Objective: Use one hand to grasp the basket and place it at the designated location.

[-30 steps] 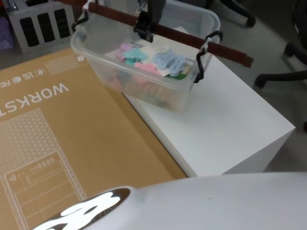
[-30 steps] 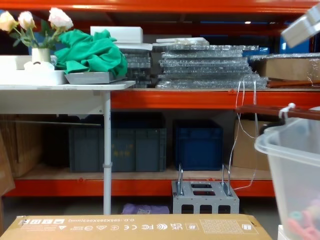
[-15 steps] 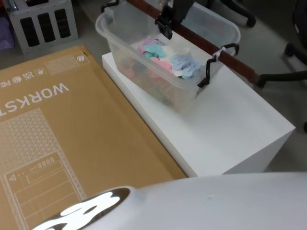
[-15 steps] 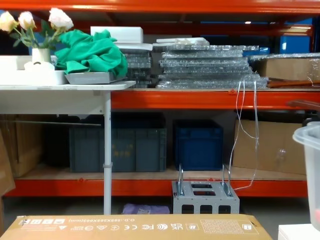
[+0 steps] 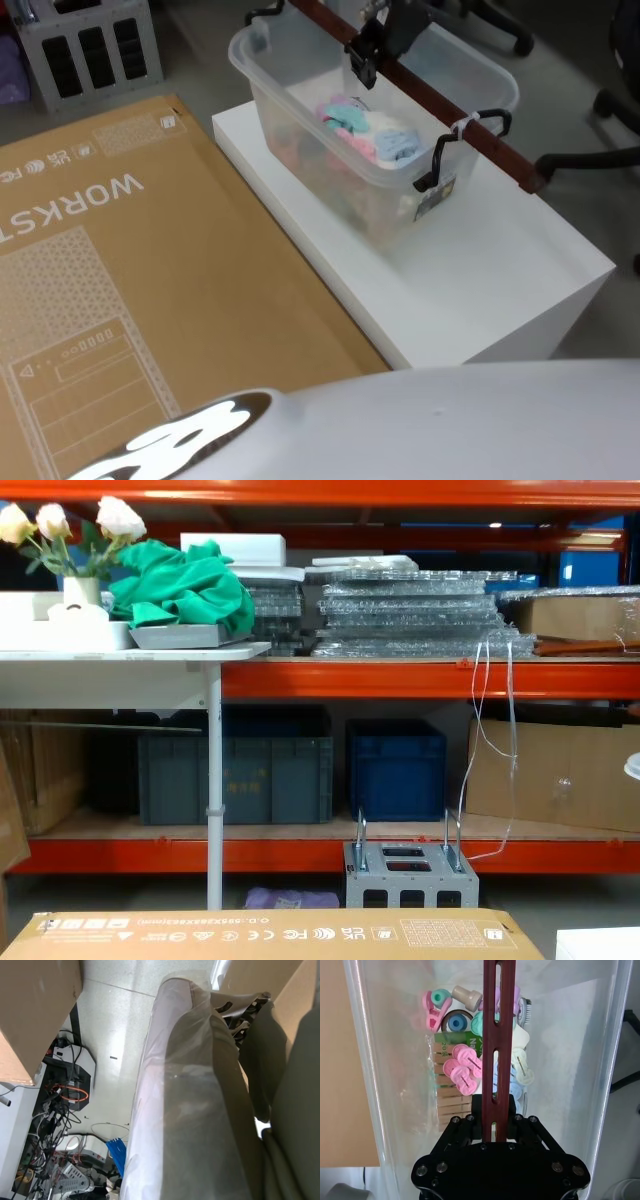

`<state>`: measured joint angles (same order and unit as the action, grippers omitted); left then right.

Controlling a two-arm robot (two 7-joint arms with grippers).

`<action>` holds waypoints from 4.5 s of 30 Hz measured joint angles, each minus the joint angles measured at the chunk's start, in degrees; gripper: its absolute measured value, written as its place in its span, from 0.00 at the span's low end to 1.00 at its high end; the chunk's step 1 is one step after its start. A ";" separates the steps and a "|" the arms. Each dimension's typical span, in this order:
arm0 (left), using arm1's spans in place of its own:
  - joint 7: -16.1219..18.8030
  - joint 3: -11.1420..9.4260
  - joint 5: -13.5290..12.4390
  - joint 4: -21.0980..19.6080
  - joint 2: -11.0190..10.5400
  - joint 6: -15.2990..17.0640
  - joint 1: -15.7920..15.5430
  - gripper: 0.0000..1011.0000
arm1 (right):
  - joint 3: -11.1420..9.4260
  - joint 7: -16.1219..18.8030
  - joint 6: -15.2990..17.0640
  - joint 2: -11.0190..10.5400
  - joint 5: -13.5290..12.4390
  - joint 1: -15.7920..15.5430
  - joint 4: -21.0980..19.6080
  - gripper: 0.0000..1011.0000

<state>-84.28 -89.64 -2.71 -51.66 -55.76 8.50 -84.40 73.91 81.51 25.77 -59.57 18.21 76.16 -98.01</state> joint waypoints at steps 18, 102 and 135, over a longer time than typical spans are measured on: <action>0.00 0.00 0.00 0.01 0.00 0.00 0.00 0.00 | -5.10 -8.23 3.78 -5.51 -3.36 -6.12 -4.38 0.24; 0.00 0.00 -0.01 0.01 0.00 0.00 0.00 0.00 | -11.96 -20.99 3.62 -11.15 0.45 -23.11 -2.76 0.24; 0.00 0.00 -0.01 0.01 0.00 0.00 0.00 0.00 | -13.24 -17.67 3.17 -8.08 4.04 -26.29 1.58 0.39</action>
<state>-84.28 -89.64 -2.72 -51.66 -55.76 8.50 -84.40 60.67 63.84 28.94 -67.66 22.26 49.88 -96.43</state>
